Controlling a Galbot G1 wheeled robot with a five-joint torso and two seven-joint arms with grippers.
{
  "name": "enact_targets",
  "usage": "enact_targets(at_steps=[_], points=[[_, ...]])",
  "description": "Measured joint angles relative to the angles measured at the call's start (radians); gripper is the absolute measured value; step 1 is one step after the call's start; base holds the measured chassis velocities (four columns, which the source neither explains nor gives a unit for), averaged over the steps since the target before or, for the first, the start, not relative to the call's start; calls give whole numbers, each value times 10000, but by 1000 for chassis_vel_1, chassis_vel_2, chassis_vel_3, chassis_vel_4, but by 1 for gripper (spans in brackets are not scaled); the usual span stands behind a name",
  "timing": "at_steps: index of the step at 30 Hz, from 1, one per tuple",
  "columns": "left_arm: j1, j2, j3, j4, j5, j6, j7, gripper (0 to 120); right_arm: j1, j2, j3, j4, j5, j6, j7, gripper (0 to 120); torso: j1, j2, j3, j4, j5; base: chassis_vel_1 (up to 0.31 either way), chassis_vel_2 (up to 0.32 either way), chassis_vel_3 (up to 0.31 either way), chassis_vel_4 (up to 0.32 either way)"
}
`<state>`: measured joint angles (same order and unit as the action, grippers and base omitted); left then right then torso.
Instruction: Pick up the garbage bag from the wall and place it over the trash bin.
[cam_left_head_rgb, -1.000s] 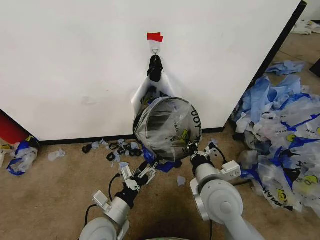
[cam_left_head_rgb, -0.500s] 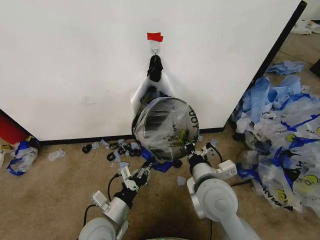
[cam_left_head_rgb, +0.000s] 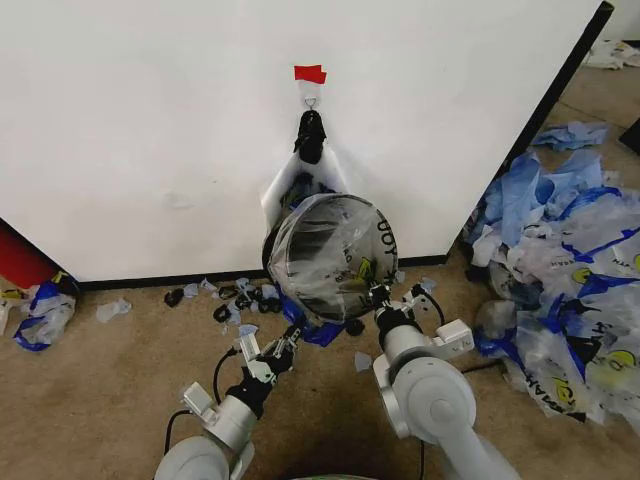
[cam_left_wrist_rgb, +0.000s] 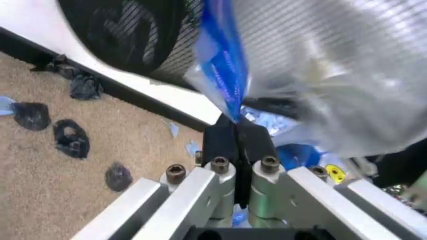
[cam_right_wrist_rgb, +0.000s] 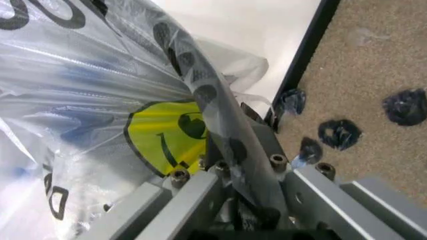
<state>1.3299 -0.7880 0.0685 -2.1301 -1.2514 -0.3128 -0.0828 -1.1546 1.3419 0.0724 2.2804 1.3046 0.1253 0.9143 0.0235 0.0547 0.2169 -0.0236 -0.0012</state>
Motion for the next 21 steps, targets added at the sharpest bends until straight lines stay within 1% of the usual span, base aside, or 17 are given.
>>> enact_targets(at_steps=[9, 16, 21], points=[[-162, -73, 41, 456, 106, -55, -37, 0, -236, -275, 57, 513, 83, -37, 102, 0, 0, 0, 0, 0, 1, 0, 0, 0, 0], [-303, -131, -21, 797, 158, -135, -143, 0, -728, -658, 23, 1027, 54, -86, 178, 0, 0, 0, 0, -1, 0, 0, 0, 0, 0], [-345, -207, -59, 997, 238, -185, -251, 0, -911, -749, -29, 1194, 13, -113, 207, 0, 0, 0, 0, -1, 0, 0, 0, 0, 0]])
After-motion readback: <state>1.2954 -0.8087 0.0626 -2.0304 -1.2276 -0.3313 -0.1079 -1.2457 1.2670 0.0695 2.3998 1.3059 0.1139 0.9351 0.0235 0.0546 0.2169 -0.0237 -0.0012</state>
